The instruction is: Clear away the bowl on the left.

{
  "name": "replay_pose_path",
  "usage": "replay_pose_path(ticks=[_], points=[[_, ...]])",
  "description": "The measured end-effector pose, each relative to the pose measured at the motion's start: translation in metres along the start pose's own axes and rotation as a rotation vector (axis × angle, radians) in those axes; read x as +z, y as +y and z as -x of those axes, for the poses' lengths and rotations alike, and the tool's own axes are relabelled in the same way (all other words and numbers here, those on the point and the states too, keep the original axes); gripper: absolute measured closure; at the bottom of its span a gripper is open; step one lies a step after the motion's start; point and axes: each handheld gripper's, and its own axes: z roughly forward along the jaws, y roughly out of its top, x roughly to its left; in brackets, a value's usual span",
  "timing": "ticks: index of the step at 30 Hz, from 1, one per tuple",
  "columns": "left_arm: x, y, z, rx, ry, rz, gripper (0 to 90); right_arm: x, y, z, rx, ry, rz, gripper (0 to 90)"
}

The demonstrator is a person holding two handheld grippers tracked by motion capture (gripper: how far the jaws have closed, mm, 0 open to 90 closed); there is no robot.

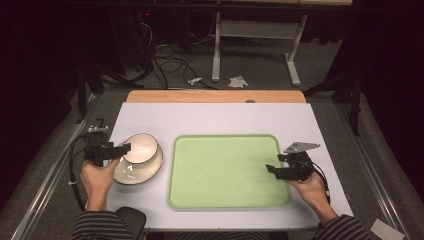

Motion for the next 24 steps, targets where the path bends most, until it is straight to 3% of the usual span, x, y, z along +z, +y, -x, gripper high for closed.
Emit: replay_pose_path(ticks=[9, 24], points=[[0.009, -0.002, -0.012, -0.018, 0.034, -0.018, 34.3, 0.0, 0.001, -0.001, 0.008, -0.006, -0.002, 38.5], [0.031, -0.014, -0.007, -0.025, 0.073, -0.108, 44.0, 0.001, 0.001, -0.001, -0.001, -0.002, -0.004, 38.5]])
